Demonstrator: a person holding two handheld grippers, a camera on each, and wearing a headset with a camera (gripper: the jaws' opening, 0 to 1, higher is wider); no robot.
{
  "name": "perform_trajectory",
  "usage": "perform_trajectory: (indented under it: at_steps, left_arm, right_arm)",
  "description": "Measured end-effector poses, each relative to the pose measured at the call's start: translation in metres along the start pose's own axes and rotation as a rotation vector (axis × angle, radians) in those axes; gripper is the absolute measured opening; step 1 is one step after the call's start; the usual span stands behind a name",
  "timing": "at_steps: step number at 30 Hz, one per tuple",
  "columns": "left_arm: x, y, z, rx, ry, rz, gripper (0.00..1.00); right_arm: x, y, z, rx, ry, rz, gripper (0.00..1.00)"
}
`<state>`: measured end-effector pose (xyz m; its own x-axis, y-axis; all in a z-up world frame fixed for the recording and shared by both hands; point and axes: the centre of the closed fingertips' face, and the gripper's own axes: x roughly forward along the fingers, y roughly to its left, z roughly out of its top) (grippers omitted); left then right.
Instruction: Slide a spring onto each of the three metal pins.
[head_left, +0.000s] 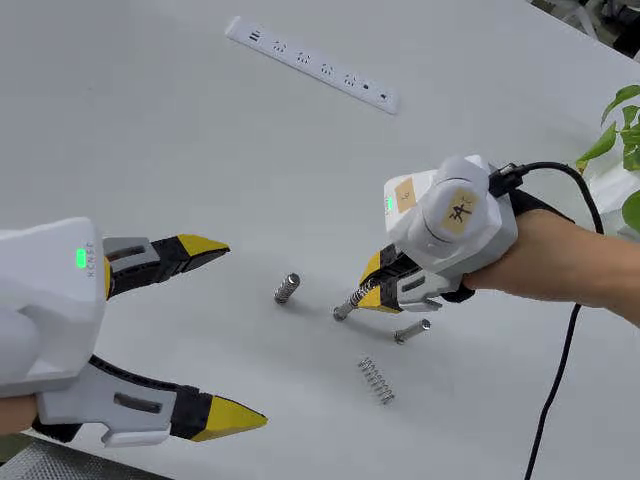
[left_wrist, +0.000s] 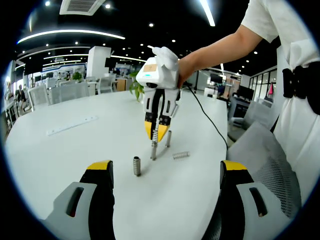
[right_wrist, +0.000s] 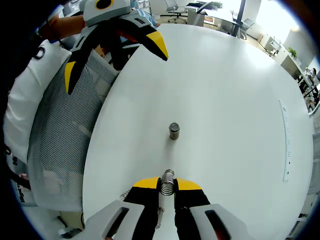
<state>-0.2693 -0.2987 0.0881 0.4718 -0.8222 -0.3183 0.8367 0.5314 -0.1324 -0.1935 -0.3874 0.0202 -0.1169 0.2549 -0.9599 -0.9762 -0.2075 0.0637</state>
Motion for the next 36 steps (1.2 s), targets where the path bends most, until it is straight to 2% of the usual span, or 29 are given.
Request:
perform_trajectory:
  at_steps: [36]
  left_arm:
    - [0.002, -0.001, -0.004, -0.019, 0.008, 0.001, 0.85]
  right_arm:
    - [0.024, -0.001, -0.005, -0.012, -0.007, -0.010, 0.08]
